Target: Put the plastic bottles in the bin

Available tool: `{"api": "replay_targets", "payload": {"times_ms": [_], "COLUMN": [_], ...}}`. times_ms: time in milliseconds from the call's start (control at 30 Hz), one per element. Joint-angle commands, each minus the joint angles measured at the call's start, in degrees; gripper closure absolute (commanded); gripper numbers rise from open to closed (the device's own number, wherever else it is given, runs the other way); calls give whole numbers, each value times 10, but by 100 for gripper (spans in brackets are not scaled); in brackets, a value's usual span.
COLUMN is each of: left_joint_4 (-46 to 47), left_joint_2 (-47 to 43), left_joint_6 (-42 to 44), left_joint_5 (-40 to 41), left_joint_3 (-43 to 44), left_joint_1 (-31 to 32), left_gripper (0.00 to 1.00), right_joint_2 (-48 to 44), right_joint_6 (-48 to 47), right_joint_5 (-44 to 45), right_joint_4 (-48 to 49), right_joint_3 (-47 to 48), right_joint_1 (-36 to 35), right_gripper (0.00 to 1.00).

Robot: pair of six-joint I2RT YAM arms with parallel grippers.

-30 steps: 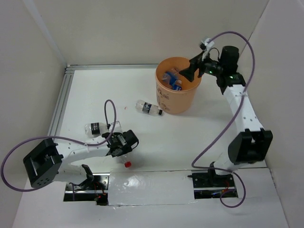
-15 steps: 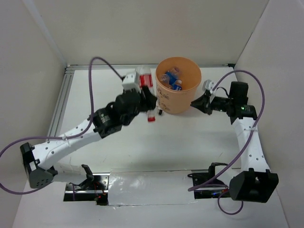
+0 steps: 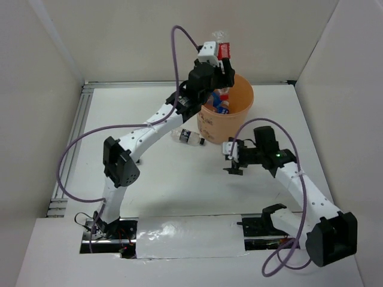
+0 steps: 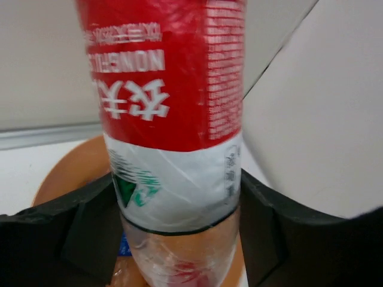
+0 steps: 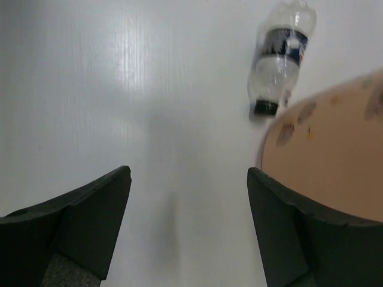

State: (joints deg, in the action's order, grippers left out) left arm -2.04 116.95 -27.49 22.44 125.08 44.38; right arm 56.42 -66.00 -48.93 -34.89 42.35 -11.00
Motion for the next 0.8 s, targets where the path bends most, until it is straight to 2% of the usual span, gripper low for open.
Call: {"api": "replay_targets", "payload": {"times_ms": [0,33,67,167,300,400,533,567,633,733,767], "left_joint_4": [9,9,4,-4,-10,-10,5,25,42,35,28], "left_joint_2": [31,31,38,38,38,9,-73,-96,-165,-231,-279], "left_joint_6": [19,14,14,14,14,20,39,52,60,60,60], "left_joint_5": [-15,-15,-24,-31,-40,-52,-59,-59,-44,0,6], "left_joint_3": [27,27,27,27,39,47,-35,-90,-145,-234,-280], "left_joint_1": [-9,-9,-9,-9,-9,-9,8,13,25,25,25], "left_gripper": [20,17,14,0,0,0,0,0,0,0,0], "right_joint_2": [52,74,96,186,271,341,434,451,480,539,552], "right_joint_6": [32,43,59,81,119,168,212,218,231,251,256], "right_joint_5": [132,167,235,324,442,510,545,552,566,558,547], "right_joint_4": [180,203,229,294,441,488,494,480,451,395,367], "right_joint_3": [-17,-17,-17,9,15,55,175,201,249,325,370], "right_joint_1": [-111,-175,-203,-290,-362,-382,-387,-387,-387,-381,-373], "right_gripper": [15,15,13,12,12,11,9,9,9,8,8]}}
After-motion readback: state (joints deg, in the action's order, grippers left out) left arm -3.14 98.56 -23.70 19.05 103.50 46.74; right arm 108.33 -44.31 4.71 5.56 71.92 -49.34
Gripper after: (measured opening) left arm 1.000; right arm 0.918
